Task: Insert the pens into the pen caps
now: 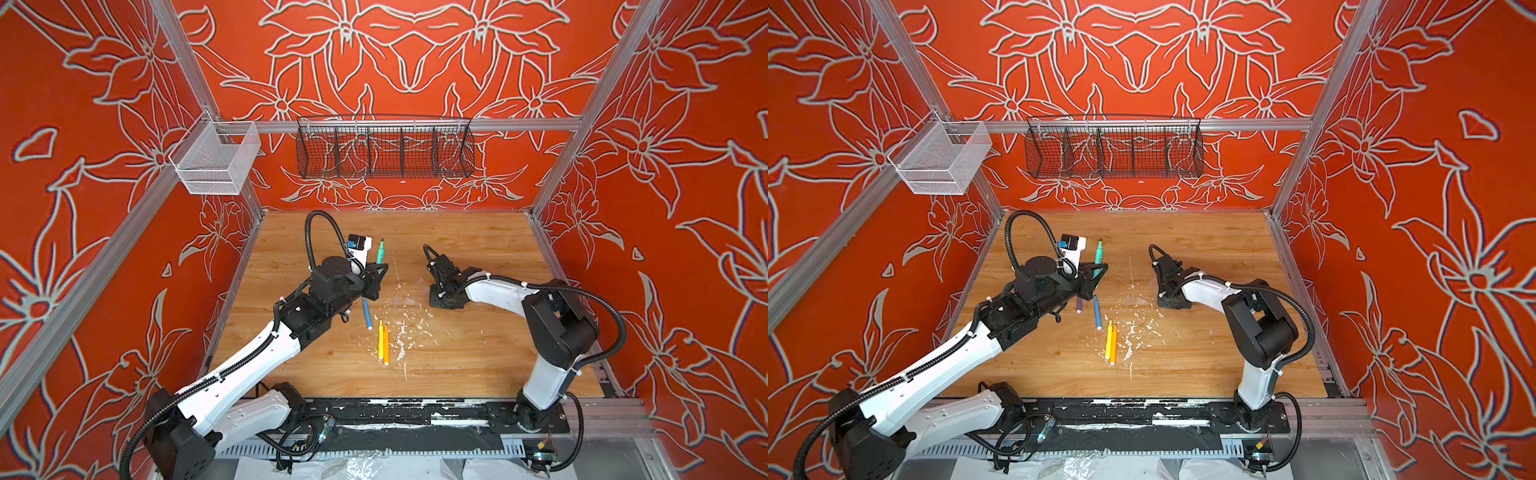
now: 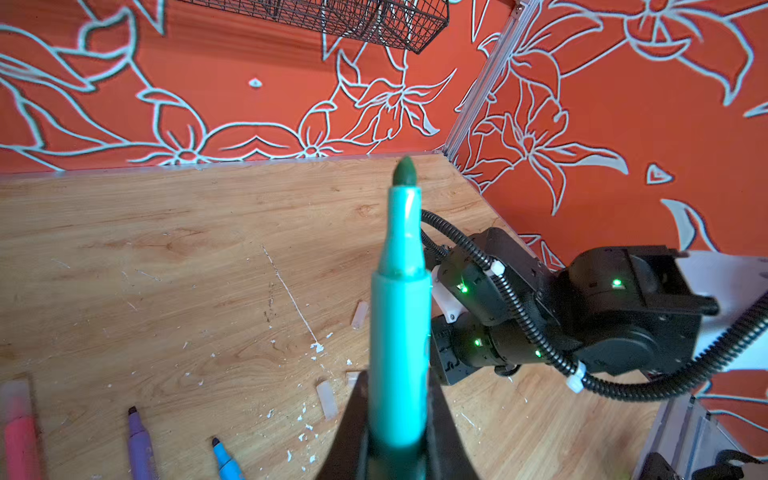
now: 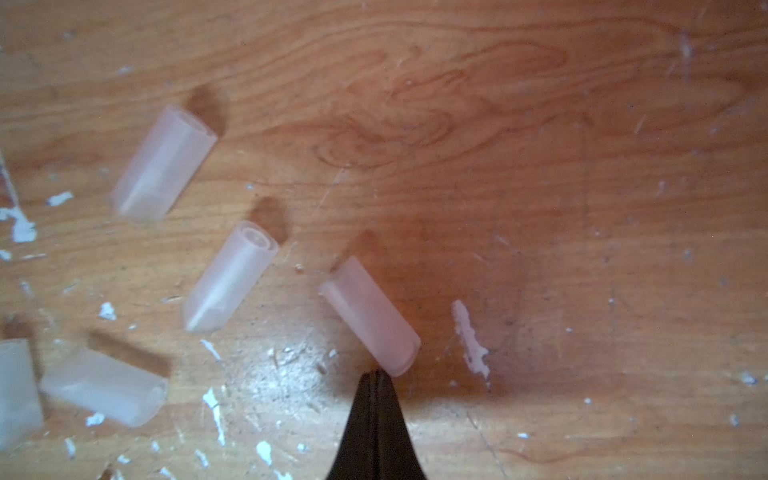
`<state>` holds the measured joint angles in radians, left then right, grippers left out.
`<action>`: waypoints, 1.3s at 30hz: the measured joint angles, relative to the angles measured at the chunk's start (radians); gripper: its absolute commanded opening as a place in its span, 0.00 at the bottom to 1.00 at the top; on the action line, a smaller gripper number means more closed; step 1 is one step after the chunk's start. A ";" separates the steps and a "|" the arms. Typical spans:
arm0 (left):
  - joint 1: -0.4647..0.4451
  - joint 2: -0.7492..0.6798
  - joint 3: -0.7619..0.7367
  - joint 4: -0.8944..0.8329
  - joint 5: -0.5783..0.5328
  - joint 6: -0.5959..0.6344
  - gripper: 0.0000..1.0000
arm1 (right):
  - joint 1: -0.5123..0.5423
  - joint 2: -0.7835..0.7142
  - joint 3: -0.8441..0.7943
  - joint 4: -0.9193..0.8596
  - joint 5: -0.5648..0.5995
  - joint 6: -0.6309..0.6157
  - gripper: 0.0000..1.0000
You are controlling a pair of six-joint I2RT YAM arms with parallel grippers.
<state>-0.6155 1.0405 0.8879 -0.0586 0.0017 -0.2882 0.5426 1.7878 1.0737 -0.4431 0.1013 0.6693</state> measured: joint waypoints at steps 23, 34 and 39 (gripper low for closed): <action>0.000 -0.005 0.000 0.000 0.000 0.003 0.00 | -0.047 0.112 0.135 -0.005 0.065 -0.015 0.00; 0.000 -0.008 0.000 0.000 0.000 0.007 0.00 | -0.074 0.095 0.169 -0.040 0.083 -0.019 0.00; 0.000 -0.008 0.000 0.001 0.005 0.008 0.00 | -0.074 -0.026 0.151 -0.035 0.054 -0.017 0.20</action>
<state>-0.6155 1.0325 0.8879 -0.0574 0.0067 -0.2802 0.4686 1.7615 1.2243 -0.4782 0.1555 0.6521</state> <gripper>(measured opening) 0.139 0.140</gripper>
